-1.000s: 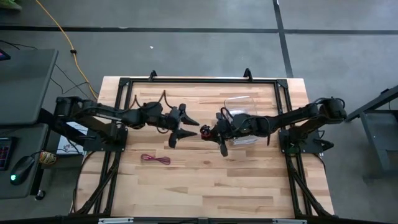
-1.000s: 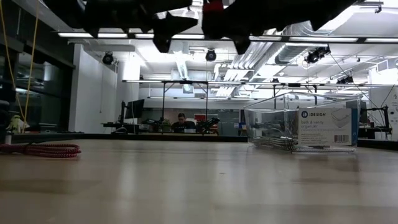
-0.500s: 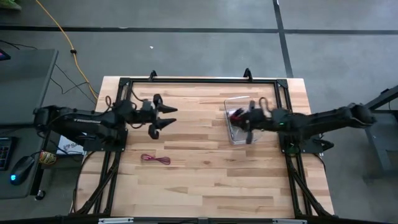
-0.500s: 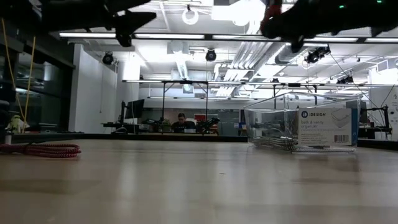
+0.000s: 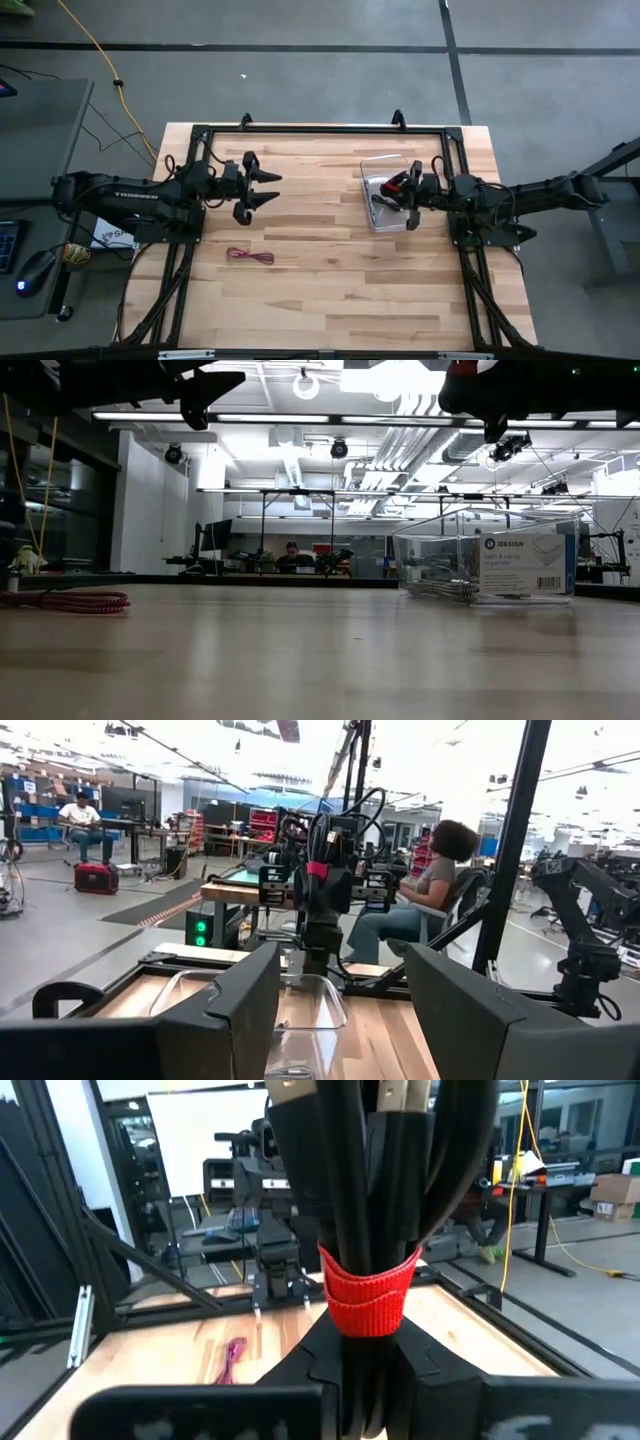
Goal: Pick and place USB-C Cables
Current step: Put the orange cable charger into the transparent bin
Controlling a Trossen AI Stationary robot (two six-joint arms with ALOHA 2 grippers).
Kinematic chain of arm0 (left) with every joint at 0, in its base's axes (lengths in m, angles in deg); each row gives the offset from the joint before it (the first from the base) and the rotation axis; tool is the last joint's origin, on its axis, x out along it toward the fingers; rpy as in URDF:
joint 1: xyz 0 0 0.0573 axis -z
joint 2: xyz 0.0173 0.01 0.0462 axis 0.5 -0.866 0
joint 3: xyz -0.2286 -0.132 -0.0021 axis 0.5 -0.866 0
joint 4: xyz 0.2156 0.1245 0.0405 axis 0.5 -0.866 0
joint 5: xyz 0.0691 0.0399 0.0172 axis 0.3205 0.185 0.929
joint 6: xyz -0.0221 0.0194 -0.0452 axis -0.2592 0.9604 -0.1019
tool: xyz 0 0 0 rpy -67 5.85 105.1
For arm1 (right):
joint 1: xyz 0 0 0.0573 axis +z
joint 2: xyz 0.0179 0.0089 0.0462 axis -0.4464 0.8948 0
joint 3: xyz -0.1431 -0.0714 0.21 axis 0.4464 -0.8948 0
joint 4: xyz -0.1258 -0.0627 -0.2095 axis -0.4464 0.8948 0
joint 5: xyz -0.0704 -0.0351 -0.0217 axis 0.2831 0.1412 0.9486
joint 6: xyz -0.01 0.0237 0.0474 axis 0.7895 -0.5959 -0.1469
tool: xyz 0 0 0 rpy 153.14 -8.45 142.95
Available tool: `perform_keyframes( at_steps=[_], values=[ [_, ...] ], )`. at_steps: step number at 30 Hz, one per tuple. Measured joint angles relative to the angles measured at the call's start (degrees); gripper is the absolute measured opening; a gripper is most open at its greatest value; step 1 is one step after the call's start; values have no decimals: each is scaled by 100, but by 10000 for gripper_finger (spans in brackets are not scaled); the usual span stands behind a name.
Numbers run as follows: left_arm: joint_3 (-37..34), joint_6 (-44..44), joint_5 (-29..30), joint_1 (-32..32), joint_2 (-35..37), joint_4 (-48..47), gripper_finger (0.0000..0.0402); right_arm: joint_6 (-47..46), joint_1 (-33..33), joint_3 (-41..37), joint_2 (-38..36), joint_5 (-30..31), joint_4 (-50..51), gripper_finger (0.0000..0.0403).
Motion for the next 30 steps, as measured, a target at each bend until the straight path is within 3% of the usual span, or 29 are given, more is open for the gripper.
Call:
perform_keyframes(
  at_steps=[11, 14, 17, 20, 22, 25, 30],
  values=[
    [0, 0, 0, 0, -2, -2, 197, 60, 0, 2, 28, 20, -328, 16],
    [0, 0, 0, 0, -2, -1, 197, -304, 4, 212, 78, 369, -287, 16],
    [0, 0, 0, 0, -2, -1, 196, -603, 0, 716, 234, 1039, 790, 16],
    [0, 0, 0, 0, -2, 1, 196, -1199, -95, 1485, 494, 1877, 2471, 16],
    [0, 0, 0, 0, -2, 1, 197, -1619, -229, 2058, 726, 2090, 3603, 16],
    [0, 0, 0, 0, -2, 1, 197, -2184, -415, 2855, 1191, 2012, 5101, 16],
    [0, -2, 0, 0, -2, 1, 196, -2629, -615, 3804, 2011, 1315, 6848, 16]
  ],
)
